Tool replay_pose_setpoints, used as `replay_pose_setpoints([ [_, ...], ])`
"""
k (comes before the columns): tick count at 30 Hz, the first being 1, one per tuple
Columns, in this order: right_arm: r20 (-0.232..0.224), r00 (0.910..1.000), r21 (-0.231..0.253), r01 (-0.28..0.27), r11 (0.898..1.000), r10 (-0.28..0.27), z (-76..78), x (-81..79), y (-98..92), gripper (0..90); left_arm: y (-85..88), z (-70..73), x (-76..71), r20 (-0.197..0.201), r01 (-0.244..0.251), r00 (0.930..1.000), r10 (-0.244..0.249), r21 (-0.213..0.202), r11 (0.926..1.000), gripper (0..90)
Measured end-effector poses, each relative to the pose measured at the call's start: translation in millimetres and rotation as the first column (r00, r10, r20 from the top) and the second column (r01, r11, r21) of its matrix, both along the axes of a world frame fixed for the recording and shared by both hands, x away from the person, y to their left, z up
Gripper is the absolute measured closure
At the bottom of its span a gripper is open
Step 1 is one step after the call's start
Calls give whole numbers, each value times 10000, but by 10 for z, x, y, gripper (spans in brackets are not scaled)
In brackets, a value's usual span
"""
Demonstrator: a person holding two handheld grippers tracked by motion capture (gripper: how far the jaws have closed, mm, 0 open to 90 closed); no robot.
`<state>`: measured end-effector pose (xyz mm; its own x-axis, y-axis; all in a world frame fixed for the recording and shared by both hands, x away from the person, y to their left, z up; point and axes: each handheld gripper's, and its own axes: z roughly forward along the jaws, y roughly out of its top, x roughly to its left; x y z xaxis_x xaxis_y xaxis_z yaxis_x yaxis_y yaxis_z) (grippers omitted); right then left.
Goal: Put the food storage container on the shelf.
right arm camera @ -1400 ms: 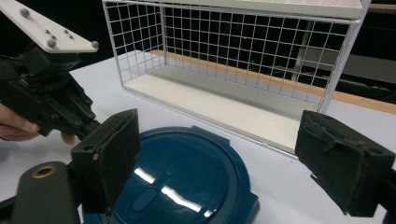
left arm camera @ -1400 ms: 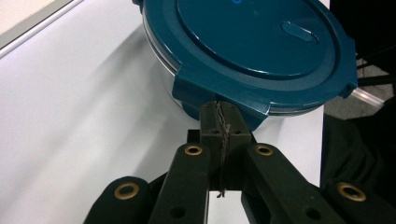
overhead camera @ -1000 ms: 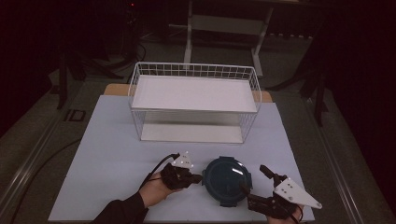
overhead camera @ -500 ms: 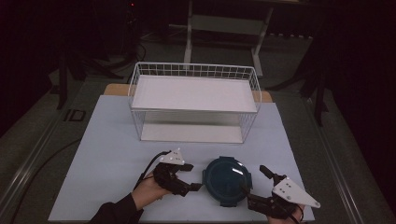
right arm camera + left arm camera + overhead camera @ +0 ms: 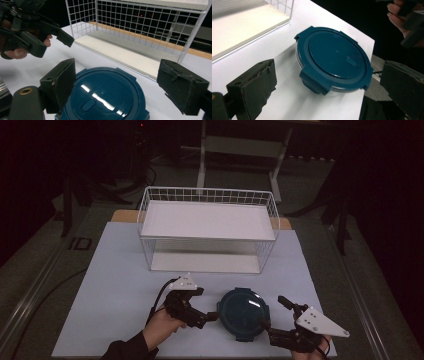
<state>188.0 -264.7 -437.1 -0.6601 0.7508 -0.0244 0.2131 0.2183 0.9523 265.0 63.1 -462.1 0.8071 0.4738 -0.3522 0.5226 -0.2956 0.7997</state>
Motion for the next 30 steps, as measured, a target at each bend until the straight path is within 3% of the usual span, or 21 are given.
replay_pose_setpoints([
  [2,164,9997,-190,159,9997,-156,18,2,-9,128,-37,-38,31,-167,34,9999,-34,50,10000,9],
  [6,-128,9996,-25,269,9996,-269,25,24,-48,125,-102,-138,105,-851,85,9964,-48,434,9990,9],
  [9,-229,9993,-57,287,9996,-289,27,24,-79,117,-136,-208,136,-1135,-55,9935,109,474,9989,9],
  [10,-282,9995,-13,154,9999,-154,25,26,-88,116,-143,-239,152,-1274,-146,9916,209,498,9986,9],
  [13,174,9996,-266,-212,9994,217,27,7,-96,117,-134,-339,212,-1887,-402,9809,465,370,9985,9],
  [14,58,9996,-291,-269,9992,270,31,1,-92,117,-128,-369,229,-2145,-457,9753,519,333,9984,9],
  [16,-153,9996,-320,-228,9992,224,34,-5,-89,117,-128,-369,229,-2145,-457,9753,519,333,9984,9],
  [17,-153,9996,-320,-228,9992,224,34,-5,-89,117,-126,-418,263,-2836,-383,9580,432,229,9990,9],
  [19,-508,9984,-120,-261,9996,255,17,-1,-101,110,-129,-442,287,-3513,-372,9356,346,-6,9993,23],
  [21,-757,9971,-216,-70,9997,53,-4,20,-83,107,-135,-464,312,-4067,-442,9130,324,-196,9988,24],
  [22,-788,9968,-207,133,9997,-149,-14,27,-73,107,-137,-471,322,-4293,-546,9022,405,-206,9983,25],
  [23,-788,9968,-207,133,9997,-149,-14,27,-73,107,-137,-471,322,-4293,-546,9022,405,-206,9983,44],
  [24,-973,9952,-221,106,9997,-127,-36,34,-57,105,-139,-477,330,-4607,-693,8861,505,-239,9973,117],
  [25,-973,9952,-221,106,9997,-127,-36,34,-57,105,-138,-481,335,-4737,-802,8788,565,-299,9963,117],
  [26,-1033,9945,-162,140,9998,-156,-40,31,-56,107,-140,-486,340,-4894,-857,8702,576,-352,9957,180],
  [27,-1033,9945,-162,140,9998,-156,-40,31,-56,107,-149,-488,342,-4981,-889,8649,617,-311,9956,180],
  [28,-1033,9945,-162,140,9998,-156,-40,31,-56,107,-149,-488,342,-4981,-889,8649,617,-311,9956,209],
  [29,-977,9949,-179,223,9996,-239,-33,21,-67,122,-164,-498,347,-5371,-1092,8394,833,-164,9939,308],
  [30,-987,9947,-165,255,9995,-270,-31,18,-70,123,-168,-503,346,-5449,-1100,8345,819,-192,9937,350],
])
